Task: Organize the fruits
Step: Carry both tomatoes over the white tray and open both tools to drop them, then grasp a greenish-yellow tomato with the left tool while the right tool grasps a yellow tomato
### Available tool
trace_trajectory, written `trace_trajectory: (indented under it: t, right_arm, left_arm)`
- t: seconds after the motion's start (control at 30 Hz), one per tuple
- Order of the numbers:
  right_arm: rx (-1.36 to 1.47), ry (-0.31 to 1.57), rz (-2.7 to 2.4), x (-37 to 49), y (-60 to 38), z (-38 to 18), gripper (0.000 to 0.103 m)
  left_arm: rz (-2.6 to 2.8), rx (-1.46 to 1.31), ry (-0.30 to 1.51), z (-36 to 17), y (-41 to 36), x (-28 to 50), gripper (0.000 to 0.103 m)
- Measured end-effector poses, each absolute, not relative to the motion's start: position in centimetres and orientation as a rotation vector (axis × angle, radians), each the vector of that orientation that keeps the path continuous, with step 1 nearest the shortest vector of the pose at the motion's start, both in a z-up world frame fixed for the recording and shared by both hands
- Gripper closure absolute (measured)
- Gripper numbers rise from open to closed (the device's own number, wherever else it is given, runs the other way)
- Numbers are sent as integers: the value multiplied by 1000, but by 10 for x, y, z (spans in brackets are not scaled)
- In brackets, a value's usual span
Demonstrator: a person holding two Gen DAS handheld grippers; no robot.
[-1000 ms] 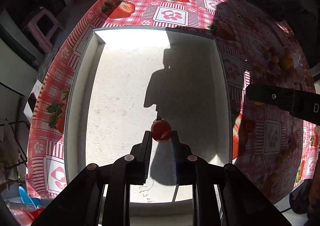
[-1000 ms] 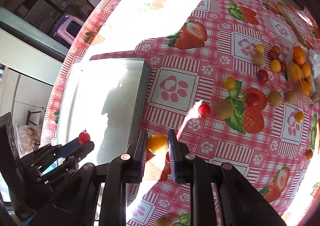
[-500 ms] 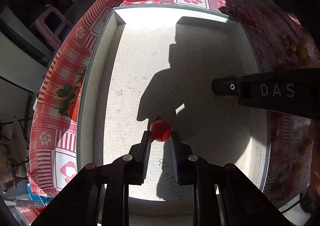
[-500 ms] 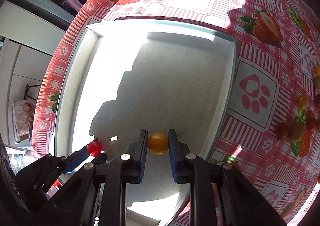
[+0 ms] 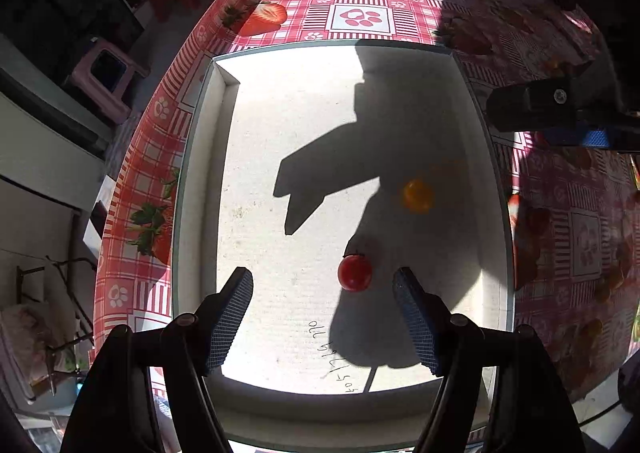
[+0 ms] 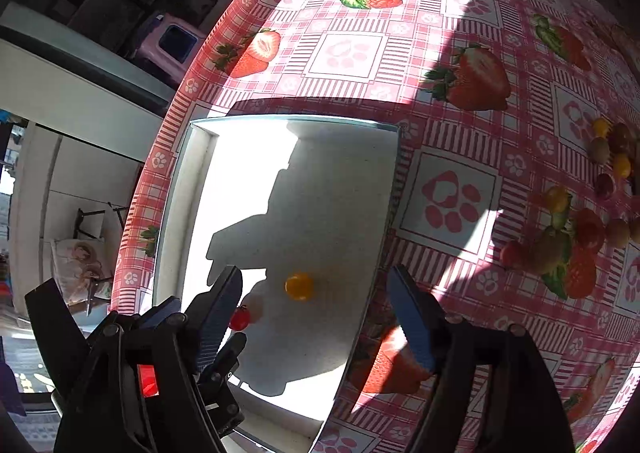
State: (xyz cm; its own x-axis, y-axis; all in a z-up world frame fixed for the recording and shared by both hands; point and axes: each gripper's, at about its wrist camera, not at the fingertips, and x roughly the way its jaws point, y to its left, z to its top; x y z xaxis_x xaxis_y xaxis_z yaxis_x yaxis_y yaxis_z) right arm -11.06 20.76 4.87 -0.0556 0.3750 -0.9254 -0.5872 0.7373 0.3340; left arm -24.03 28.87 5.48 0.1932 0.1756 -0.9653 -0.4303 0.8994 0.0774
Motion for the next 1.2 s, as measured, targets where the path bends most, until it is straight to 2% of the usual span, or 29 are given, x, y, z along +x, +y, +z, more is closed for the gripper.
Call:
trace_trajectory:
  t: [0.33,0.7,0.93,1.2]
  right_arm:
    - [-55,1459,512,-73,66,51,25]
    - [55,1478,186,-50,-98,33,25]
    - [79,1467,107,-27,-143,22,25]
    - [23,1435,119,2,-144,7,25]
  left_arm:
    - [235,-101,1270,85,225,-172,29]
    - [30,-40,1268,77,128,-84,29]
    - [-15,-8,1263,59,90,-23,29]
    - [14,12,1299,27,79,20,29]
